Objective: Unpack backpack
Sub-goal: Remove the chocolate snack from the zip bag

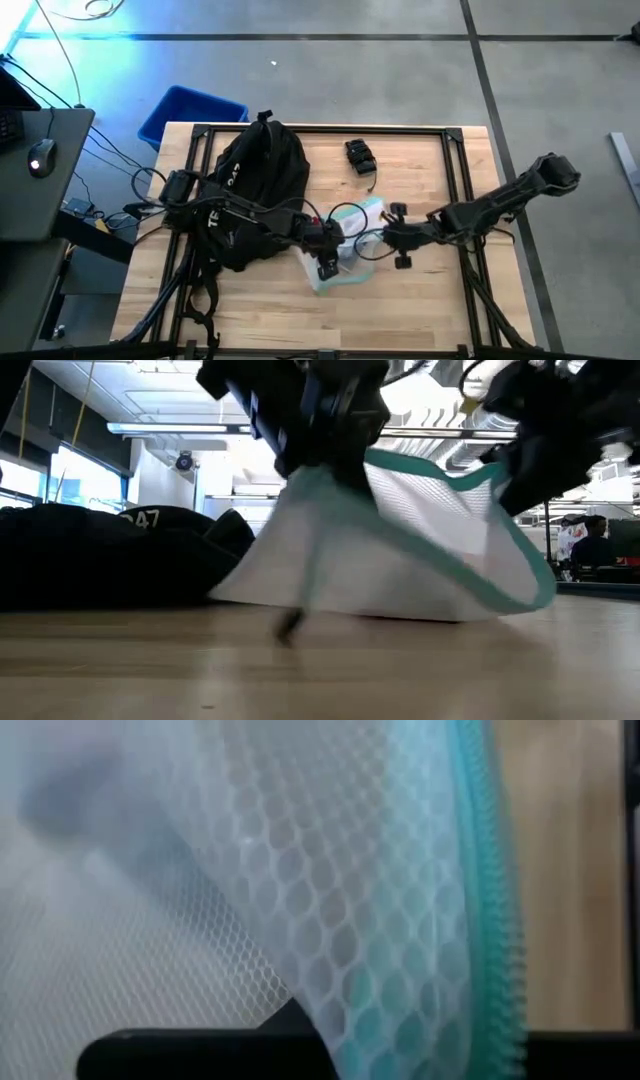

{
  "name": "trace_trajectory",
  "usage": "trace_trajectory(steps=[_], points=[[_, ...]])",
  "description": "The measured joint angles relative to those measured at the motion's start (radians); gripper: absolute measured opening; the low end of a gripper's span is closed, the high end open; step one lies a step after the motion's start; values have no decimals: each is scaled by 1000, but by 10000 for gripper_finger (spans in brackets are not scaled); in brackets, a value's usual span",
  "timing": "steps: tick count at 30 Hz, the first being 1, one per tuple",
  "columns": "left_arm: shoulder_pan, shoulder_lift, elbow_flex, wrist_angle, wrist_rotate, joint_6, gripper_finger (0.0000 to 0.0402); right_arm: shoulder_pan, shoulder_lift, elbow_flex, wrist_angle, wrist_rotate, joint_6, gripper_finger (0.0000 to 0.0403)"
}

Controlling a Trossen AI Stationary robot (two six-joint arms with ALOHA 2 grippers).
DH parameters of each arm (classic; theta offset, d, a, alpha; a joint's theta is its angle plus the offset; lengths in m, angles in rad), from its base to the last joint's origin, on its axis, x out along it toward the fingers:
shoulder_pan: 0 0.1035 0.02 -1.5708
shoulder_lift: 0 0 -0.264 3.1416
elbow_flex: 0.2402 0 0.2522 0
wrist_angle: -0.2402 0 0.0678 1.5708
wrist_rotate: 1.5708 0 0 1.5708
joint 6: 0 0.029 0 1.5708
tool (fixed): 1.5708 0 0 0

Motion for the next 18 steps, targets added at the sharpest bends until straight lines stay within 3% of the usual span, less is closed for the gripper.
trace_trajectory(steps=[6,13,15,18], points=[[1,0,1,-47,-42,-140,0,-112,-49,5,-86,-26,2,137],[46,0,0,-65,-66,-224,0,-132,-218,139,-464,-28,143,222],[59,0,0,-59,-72,-243,0,-128,-259,176,-504,-64,199,235],[79,0,0,-43,-73,-263,0,-87,-303,188,-431,-176,261,244]])
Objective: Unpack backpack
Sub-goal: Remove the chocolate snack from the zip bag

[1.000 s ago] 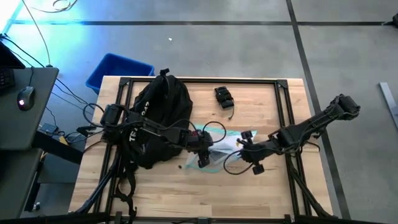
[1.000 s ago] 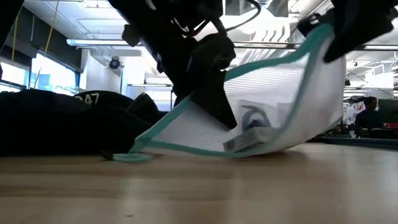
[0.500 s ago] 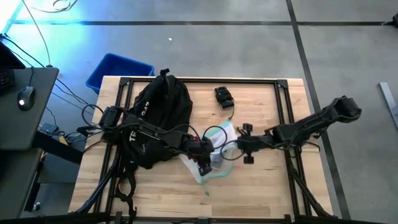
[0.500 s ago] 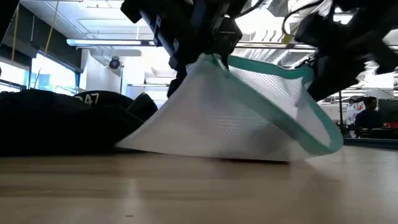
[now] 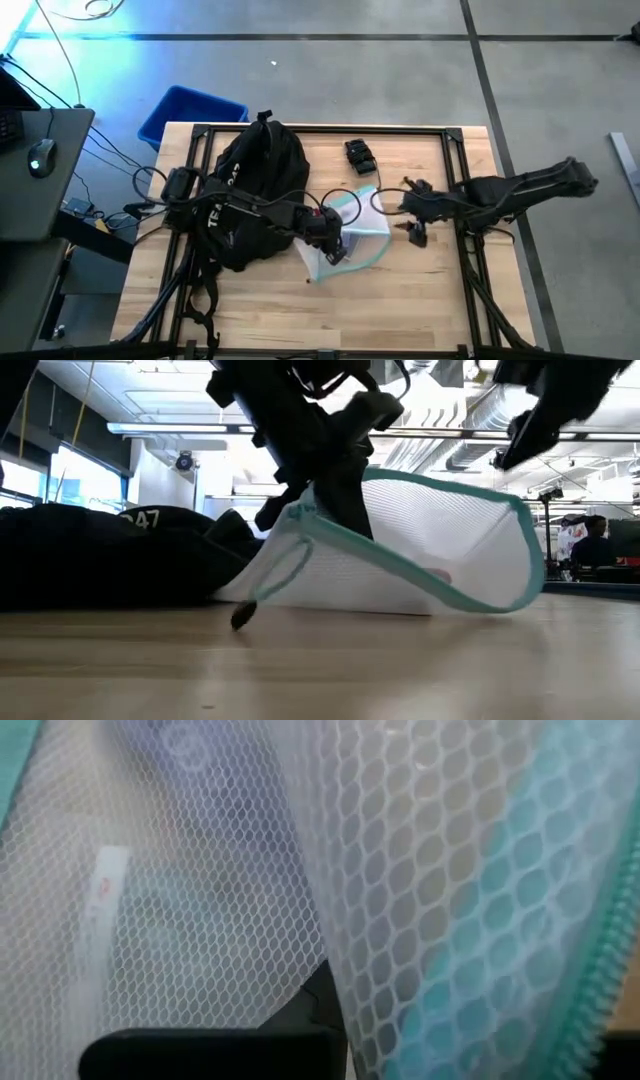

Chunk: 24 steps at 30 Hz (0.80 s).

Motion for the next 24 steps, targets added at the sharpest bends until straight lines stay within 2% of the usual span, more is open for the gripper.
trace_trajectory(steps=[2,4,7,11,13,18,24], points=[[15,0,0,22,9,-10,0,47,-7,-11,129,-64,13,245],[28,0,0,50,18,-35,0,98,8,-45,262,-76,45,245],[48,0,-1,112,53,-62,0,152,76,-112,399,21,137,245],[61,0,-1,167,98,-84,0,167,216,-167,450,232,343,245],[61,0,-1,159,108,-75,0,166,297,-171,460,303,423,245],[59,0,-1,124,156,-32,0,154,501,-167,667,383,481,245],[54,0,-1,29,175,53,0,121,662,-167,829,472,572,245]])
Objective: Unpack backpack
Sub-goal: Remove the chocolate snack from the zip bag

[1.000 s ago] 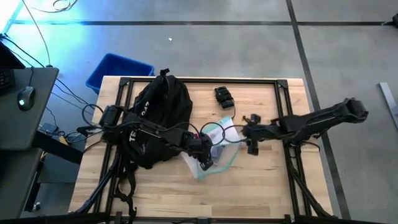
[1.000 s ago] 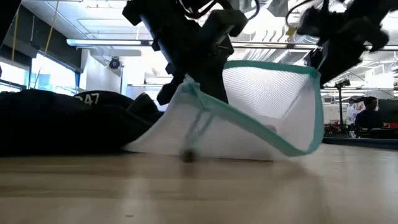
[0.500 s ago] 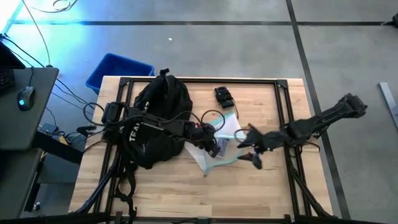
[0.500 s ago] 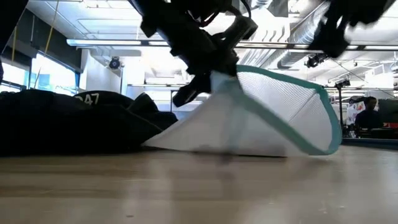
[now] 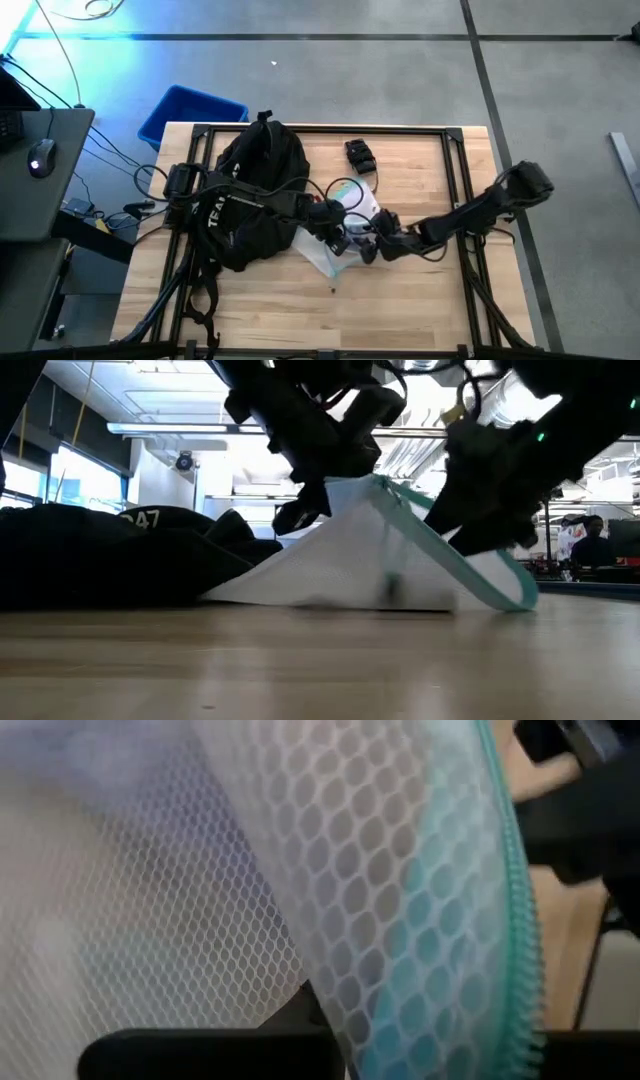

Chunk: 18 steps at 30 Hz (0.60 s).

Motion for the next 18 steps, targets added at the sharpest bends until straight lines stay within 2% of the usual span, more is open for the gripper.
trace_trajectory(steps=[3,10,14,18], points=[[-7,0,0,-50,8,47,0,-13,60,0,88,36,-23,245],[-18,0,0,-198,2,131,0,-21,163,2,301,17,-225,245],[-28,0,0,-307,-71,143,0,-18,168,73,254,-5,-306,245],[-37,-1,0,-368,-118,156,0,-19,169,175,94,-4,-287,245]])
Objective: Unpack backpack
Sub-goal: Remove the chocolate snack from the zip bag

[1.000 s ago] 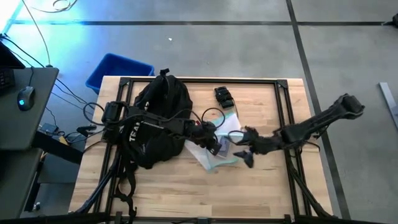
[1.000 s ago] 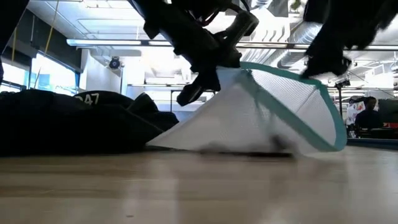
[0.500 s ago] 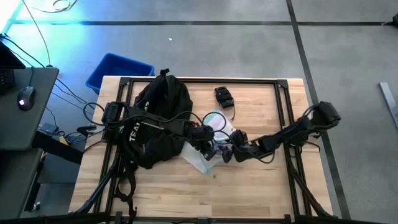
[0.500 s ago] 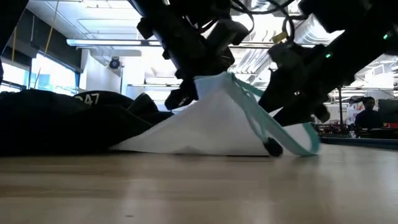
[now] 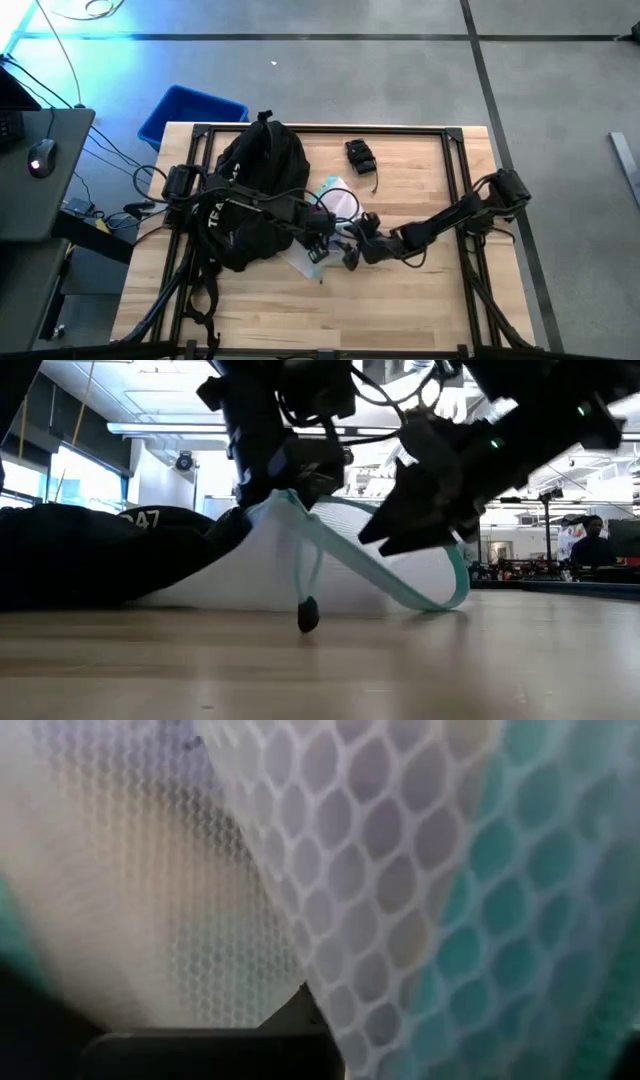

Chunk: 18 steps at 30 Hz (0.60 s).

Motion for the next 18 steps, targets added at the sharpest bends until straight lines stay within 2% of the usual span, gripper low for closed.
trace_trajectory(steps=[3,5,12,18], points=[[-3,0,-4,-27,-36,12,0,-8,9,80,-177,0,137,245],[-2,-1,-32,9,-37,21,0,-9,25,118,-267,-2,187,245],[-11,-4,-142,215,16,53,0,-19,98,204,-264,4,128,245],[-29,-5,-165,246,22,48,0,-58,120,206,-325,7,159,245]])
